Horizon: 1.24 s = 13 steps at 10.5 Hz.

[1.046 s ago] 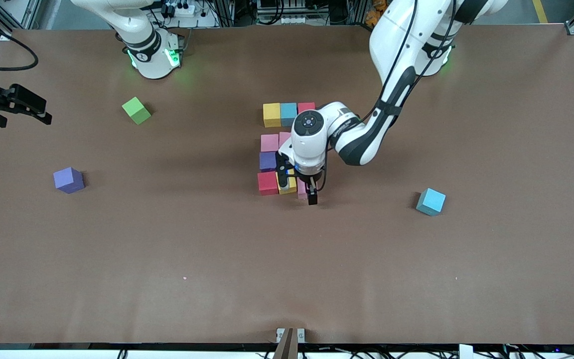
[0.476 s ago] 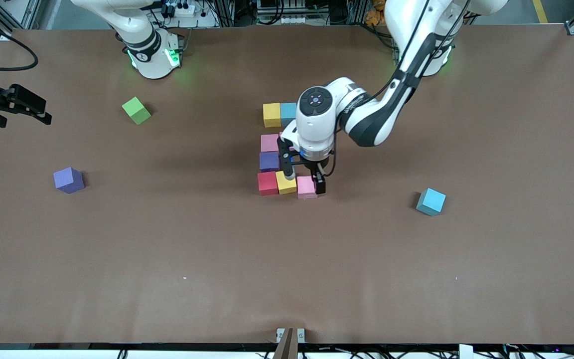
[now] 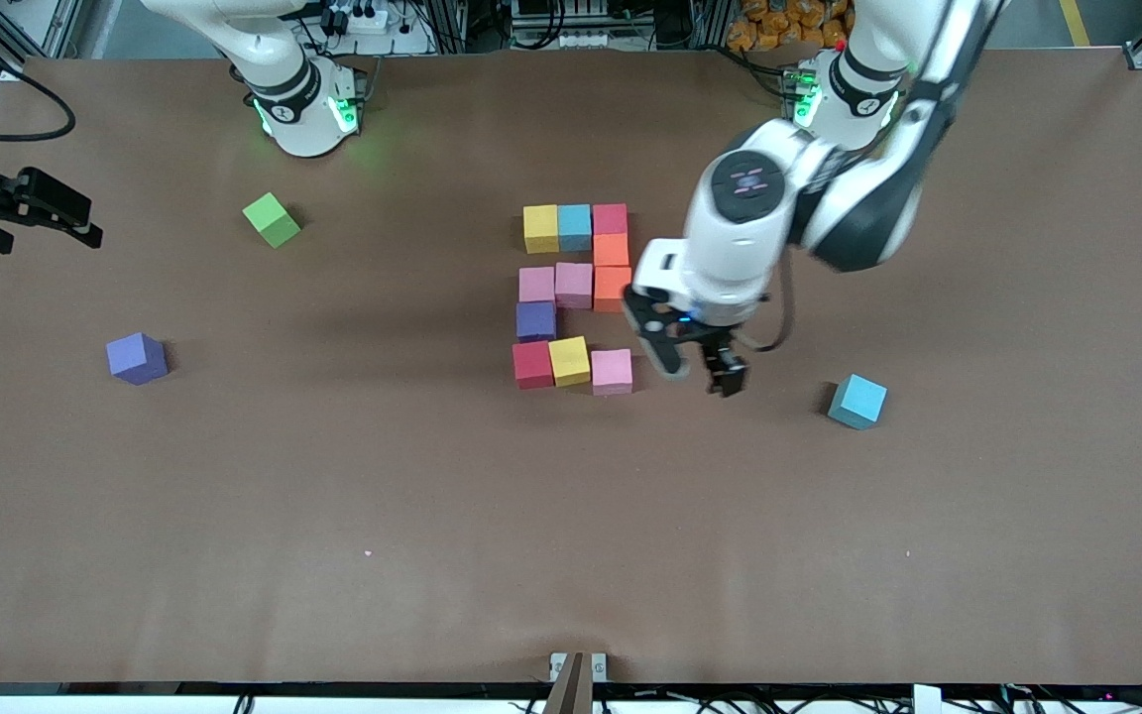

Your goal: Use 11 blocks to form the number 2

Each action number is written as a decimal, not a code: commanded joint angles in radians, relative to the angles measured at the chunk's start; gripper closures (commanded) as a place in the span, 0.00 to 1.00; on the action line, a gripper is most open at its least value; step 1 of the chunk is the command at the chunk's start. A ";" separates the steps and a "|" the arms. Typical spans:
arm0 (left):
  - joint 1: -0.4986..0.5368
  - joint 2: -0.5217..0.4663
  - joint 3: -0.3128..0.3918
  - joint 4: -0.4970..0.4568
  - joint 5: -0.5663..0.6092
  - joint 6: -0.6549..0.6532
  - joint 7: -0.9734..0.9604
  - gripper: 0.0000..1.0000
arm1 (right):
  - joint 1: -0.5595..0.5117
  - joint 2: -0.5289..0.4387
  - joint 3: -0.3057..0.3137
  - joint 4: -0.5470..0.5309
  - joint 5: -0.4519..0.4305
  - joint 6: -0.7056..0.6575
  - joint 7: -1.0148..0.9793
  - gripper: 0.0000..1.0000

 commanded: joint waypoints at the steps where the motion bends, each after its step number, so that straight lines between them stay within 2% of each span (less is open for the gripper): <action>1: 0.000 -0.096 0.077 -0.009 -0.066 -0.103 -0.038 0.00 | -0.018 -0.004 0.012 0.000 -0.007 -0.005 -0.010 0.00; 6: 0.093 -0.136 0.117 0.129 -0.057 -0.353 -0.213 0.00 | -0.018 -0.004 0.014 0.000 -0.007 -0.005 -0.010 0.00; 9: 0.128 -0.196 0.152 0.131 -0.046 -0.407 -0.253 0.00 | -0.018 -0.002 0.012 0.000 -0.009 -0.005 -0.010 0.00; 11: 0.138 -0.240 0.151 0.131 -0.020 -0.456 -0.365 0.00 | -0.018 -0.002 0.012 0.000 -0.009 -0.005 -0.010 0.00; 13: 0.191 -0.268 0.143 0.129 -0.020 -0.484 -0.371 0.00 | -0.018 -0.002 0.012 0.000 -0.007 -0.005 -0.010 0.00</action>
